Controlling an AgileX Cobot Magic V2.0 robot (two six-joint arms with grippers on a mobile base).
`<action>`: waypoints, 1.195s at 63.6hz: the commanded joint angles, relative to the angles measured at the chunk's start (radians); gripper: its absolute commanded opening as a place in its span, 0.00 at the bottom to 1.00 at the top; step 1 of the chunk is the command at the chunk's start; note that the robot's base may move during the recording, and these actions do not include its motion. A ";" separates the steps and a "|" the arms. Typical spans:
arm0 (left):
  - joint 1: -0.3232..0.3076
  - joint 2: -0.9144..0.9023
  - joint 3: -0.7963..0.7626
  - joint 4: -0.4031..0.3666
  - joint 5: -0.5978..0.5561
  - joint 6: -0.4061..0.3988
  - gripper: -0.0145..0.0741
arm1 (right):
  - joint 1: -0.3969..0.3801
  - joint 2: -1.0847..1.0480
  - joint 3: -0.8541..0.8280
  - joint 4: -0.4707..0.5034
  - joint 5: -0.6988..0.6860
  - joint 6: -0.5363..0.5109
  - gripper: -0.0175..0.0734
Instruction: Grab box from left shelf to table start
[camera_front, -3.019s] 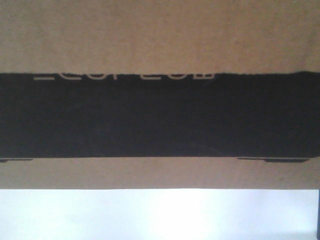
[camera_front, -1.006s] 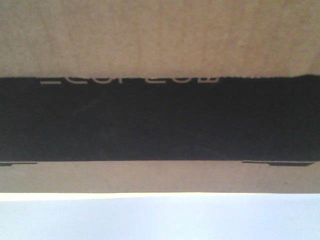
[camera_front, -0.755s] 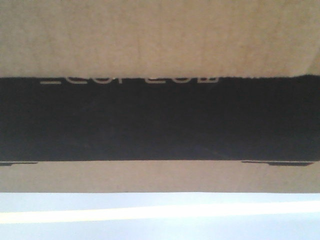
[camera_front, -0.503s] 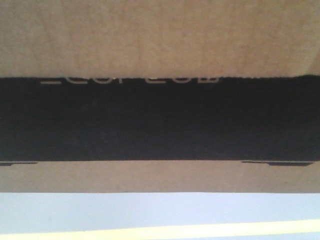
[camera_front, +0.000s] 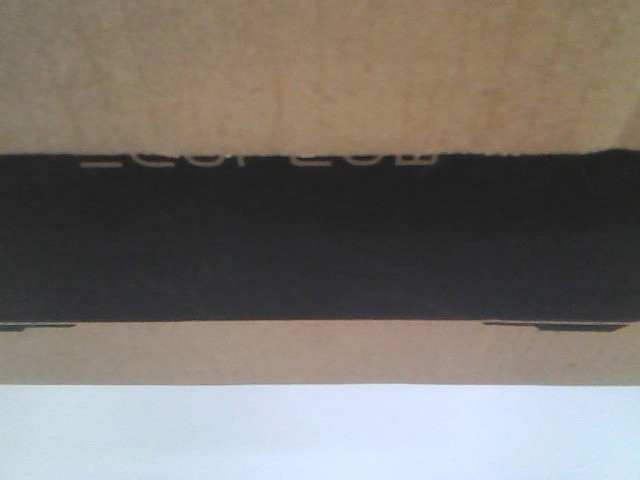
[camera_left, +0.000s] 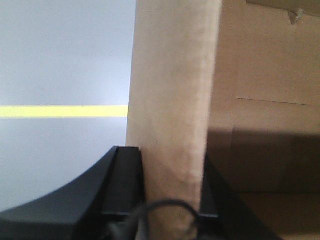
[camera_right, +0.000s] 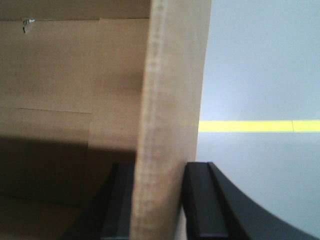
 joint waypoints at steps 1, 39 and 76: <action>-0.006 -0.006 -0.039 -0.045 -0.104 -0.026 0.15 | -0.006 0.002 -0.027 -0.036 -0.099 -0.008 0.25; -0.006 -0.006 -0.039 -0.050 -0.114 -0.026 0.15 | -0.006 0.003 -0.027 -0.036 -0.099 -0.008 0.25; -0.006 -0.006 -0.039 -0.050 -0.111 -0.026 0.15 | -0.006 0.003 -0.027 -0.036 -0.099 -0.008 0.25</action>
